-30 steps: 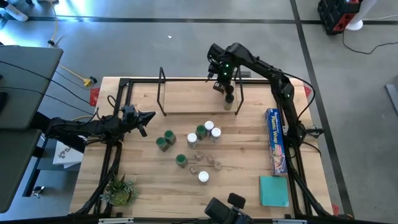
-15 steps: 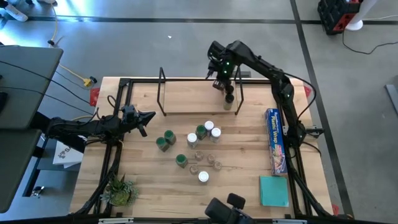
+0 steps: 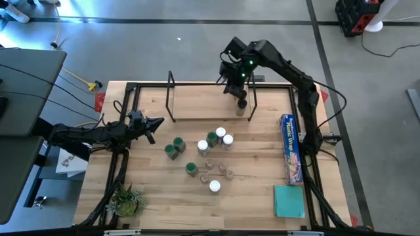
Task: Shelf spices
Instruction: Put the middle right white seasoning bottle on the shelf
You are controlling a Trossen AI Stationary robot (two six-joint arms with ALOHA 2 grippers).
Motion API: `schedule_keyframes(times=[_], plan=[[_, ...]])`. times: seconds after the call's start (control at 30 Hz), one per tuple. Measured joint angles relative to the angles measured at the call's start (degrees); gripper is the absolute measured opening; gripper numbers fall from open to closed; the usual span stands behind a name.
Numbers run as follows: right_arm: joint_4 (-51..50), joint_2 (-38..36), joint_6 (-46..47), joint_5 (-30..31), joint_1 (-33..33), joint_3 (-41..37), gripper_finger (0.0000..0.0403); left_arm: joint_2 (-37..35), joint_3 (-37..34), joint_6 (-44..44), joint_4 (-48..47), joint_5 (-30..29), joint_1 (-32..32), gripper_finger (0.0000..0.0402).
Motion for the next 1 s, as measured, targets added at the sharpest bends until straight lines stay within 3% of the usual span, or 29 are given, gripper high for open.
schedule_keyframes(times=[0.33,0.5,0.77,0.9,1.0], plan=[[-3.9,-2.8,2.4,0.6,10.5,-2.1,0.0002,0.0,0.0,0.0,0.0,0.0,0.0,0.0005],[1.4,-8.9,10.6,2.1,13.1,-17.7,0.0002,0.0,0.0,0.0,0.0,0.0,0.0,0.0005],[24.0,-24.8,31.9,17.6,26.2,-43.5,0.0002,0.0,0.0,0.0,0.0,0.0,0.0,0.0005],[28.8,-26.7,30.5,18.4,30.5,-48.2,0.0011,0.0,0.0,0.0,0.0,0.0,0.0,0.0005],[29.3,-26.0,29.0,16.8,31.0,-48.2,0.0039,0.0,0.0,0.0,0.0,0.0,0.0,0.0005]])
